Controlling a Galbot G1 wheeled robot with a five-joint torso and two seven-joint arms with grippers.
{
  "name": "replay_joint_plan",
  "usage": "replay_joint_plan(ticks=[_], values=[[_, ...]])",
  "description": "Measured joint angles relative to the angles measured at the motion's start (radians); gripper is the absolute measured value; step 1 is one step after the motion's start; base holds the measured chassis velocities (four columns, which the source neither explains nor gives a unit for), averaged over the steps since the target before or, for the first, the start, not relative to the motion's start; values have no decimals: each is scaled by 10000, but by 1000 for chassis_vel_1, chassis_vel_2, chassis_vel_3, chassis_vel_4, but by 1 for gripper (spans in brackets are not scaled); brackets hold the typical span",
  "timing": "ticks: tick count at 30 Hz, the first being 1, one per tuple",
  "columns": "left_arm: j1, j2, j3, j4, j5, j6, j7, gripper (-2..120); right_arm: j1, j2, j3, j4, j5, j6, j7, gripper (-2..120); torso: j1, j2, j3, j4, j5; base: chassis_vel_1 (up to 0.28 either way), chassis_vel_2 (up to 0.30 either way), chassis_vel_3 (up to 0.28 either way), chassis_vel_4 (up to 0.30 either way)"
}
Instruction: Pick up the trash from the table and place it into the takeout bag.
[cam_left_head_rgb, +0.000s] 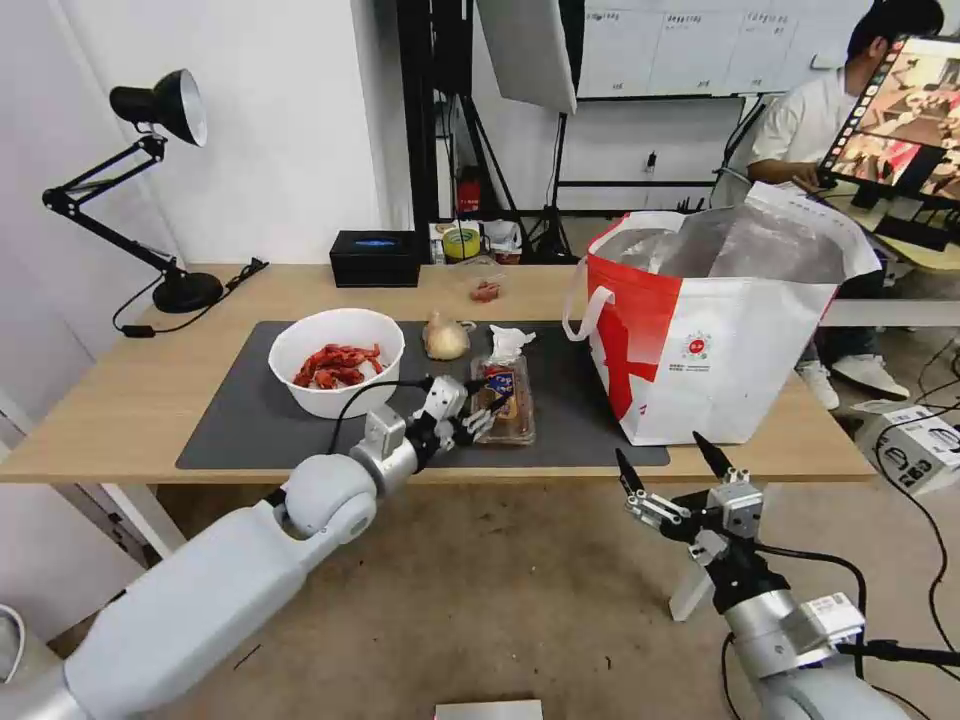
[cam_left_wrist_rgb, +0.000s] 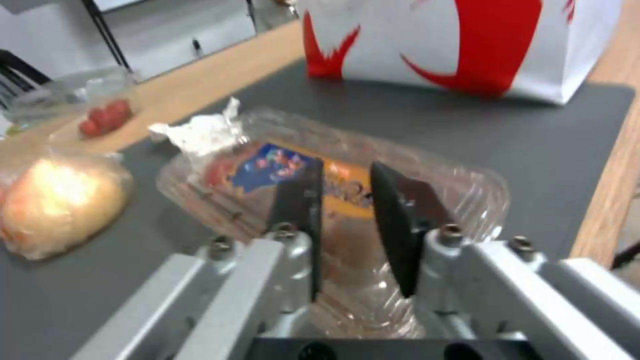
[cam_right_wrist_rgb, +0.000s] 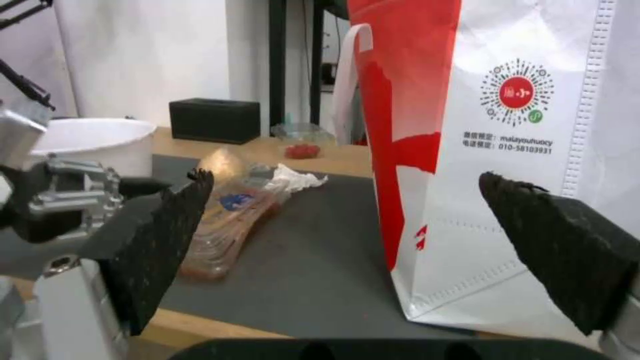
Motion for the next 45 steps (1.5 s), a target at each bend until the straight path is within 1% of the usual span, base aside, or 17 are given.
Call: replay_joint_plan(ticks=[3,6,10,12,13,16,18,19,20,21,23,24,25,27,31,36,45], values=[[-303,-317,338,379,-53,-1,-51,3,43,23,-14,-12,84,-49,45,100,0,0,0,-3,1,0,0,0,0],[-303,-409,343,448,-68,-1,-66,0,108,60,-18,51,230,-224,123,100,1,0,0,-5,0,0,0,0,0],[-325,-349,460,493,-4,-15,-70,0,277,86,-78,156,851,-600,283,100,0,0,0,0,1,0,0,0,0],[-417,-342,613,554,106,-57,-73,0,467,-8,-82,238,1530,-952,483,100,0,0,0,0,0,0,0,0,0],[-417,-342,613,554,106,-57,-73,0,467,-8,-82,238,1530,-952,483,100,0,0,0,0,0,0,0,0,0],[-836,-616,1035,842,172,-127,-64,0,669,-164,92,454,2818,-1501,982,100,0,0,0,5,5,0,0,0,0],[-954,-719,1138,928,177,-136,-53,0,684,-180,138,509,3082,-1597,1096,100,0,1,1,4,2,0,0,0,0],[-1175,-924,1348,1074,183,-165,-34,0,739,-229,207,619,3700,-1833,1415,100,0,1,1,-6,0,0,0,0,0],[-1175,-924,1348,1074,183,-165,-34,0,739,-229,207,619,3700,-1833,1415,100,0,1,1,-6,0,0,0,0,0],[-1334,-1089,1534,1186,183,-175,0,0,999,-418,201,686,4649,-2163,1917,100,0,2,0,-12,0,0,0,0,0],[-1423,-1138,1686,1271,187,-176,3,0,1450,-752,93,624,5888,-2475,2447,100,0,1,1,-4,1,0,0,0,0],[-1432,-1117,1699,1307,187,-176,0,0,1645,-921,52,516,6394,-2563,2627,100,0,2,1,1,3,0,0,0,0],[-1432,-1117,1699,1307,187,-176,0,0,1645,-921,52,516,6394,-2563,2627,100,0,2,1,1,3,0,0,0,0],[-1411,-1040,1617,1357,181,-179,-25,0,1943,-1172,-6,248,7099,-2651,2829,100,0,1,1,2,-1,0,0,0,0],[-1305,-1006,1451,1361,118,-180,-163,0,2332,-1323,-221,-237,7365,-2667,2883,100,0,1,1,-3,2,0,0,0,0],[-1288,-993,1439,1318,76,-178,-273,0,2795,-1339,-437,-508,7767,-2732,3014,100,0,2,1,-1,1,0,0,0,0],[-1225,-768,1300,1231,16,-175,-359,0,4038,-1830,-911,-1338,9312,-2932,3330,100,0,1,1,-2,0,0,0,0,0]])
